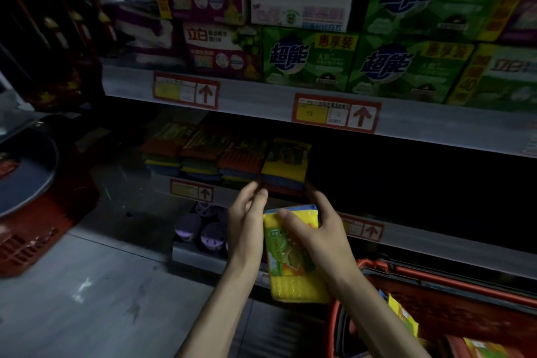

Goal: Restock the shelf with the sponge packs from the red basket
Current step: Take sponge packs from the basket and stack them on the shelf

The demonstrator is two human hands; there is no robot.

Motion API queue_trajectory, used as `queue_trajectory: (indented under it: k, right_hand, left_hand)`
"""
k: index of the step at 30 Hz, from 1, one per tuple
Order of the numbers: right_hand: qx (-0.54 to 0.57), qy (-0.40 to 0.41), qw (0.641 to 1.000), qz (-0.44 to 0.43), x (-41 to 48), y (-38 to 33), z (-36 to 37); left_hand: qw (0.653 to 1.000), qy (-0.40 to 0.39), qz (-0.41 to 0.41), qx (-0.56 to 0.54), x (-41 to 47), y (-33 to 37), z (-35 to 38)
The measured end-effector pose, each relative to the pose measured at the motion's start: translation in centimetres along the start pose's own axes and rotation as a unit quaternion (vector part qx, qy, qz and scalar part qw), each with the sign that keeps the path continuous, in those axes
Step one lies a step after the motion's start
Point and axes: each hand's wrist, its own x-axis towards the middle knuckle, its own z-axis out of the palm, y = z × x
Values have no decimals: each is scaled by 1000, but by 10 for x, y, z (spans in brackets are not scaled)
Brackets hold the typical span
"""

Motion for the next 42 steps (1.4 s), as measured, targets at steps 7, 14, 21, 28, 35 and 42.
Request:
queue_trajectory:
  k: [7, 14, 21, 28, 35, 42]
  right_hand:
    - [2, 21, 1000, 5, -5, 4, -7]
    - [-3, 23, 1000, 5, -23, 11, -21]
    - [39, 29, 999, 20, -32, 11, -38]
    - [161, 71, 983, 52, -39, 4, -60]
    - [224, 55, 971, 59, -47, -8, -80]
    - [202, 20, 976, 78, -75, 6, -85]
  left_hand:
    - [1000, 3, 8, -7, 2, 0, -3]
    - [1000, -22, 13, 10, -8, -2, -14]
    - [997, -77, -29, 6, -27, -7, -20]
    - [961, -261, -86, 24, -53, -9, -19]
    - [934, -351, -50, 51, -62, -12, -18]
    - [965, -248, -62, -49, -61, -12, -6]
